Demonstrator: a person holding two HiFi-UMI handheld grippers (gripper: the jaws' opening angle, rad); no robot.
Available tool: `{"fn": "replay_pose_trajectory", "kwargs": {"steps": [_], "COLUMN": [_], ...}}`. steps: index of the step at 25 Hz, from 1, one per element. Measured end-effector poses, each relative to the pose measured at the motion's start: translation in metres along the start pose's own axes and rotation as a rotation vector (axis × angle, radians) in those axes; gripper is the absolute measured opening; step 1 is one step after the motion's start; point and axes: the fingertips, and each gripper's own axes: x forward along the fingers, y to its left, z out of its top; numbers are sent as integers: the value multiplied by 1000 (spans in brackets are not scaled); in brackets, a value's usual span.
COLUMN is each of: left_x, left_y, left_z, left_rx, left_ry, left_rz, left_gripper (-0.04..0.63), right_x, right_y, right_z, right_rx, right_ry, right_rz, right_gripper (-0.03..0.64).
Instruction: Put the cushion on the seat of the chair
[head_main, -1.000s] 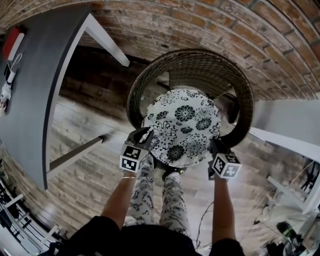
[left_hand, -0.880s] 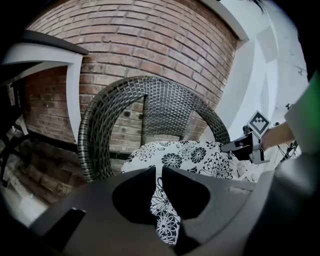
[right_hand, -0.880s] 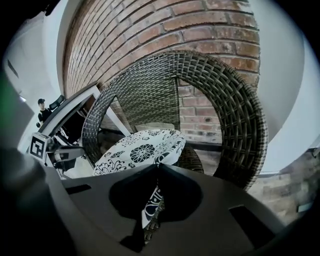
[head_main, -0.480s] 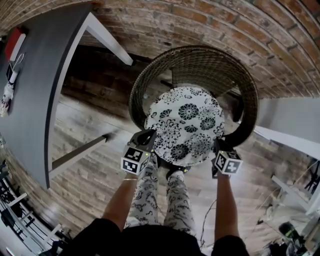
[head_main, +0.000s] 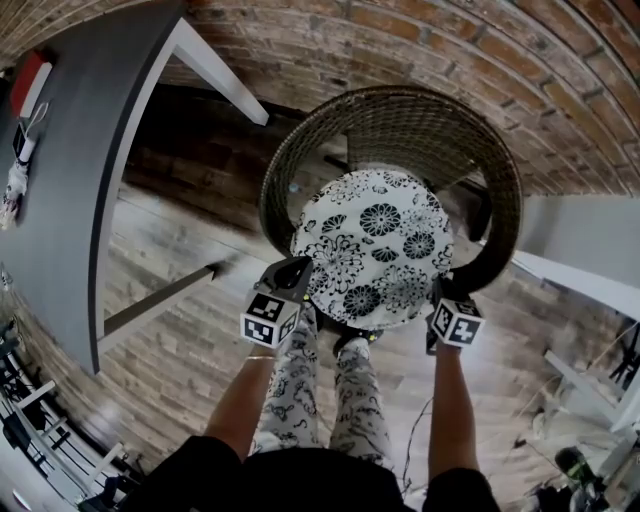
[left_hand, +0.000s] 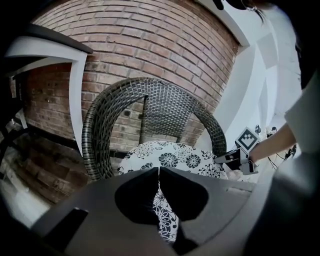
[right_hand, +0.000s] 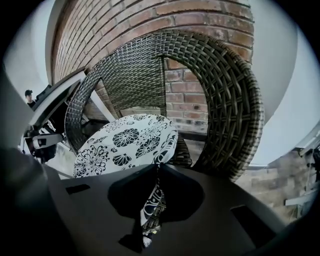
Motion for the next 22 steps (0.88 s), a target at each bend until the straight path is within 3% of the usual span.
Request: {"fn": "replay_pose_trajectory", "kwargs": {"steps": [16, 22], "left_x": [1, -4], "left_y": [-10, -13], "left_z": [7, 12], "left_rx": [12, 15], "left_ry": [-13, -24], "left_rz": [-15, -14], "left_gripper": [9, 9], "right_x": [-9, -21], "right_y": [-12, -11], "right_z": [-8, -1], "right_rx": [81, 112], "right_ry": [4, -39], "right_rz": [-26, -22], "right_gripper": [120, 120]}}
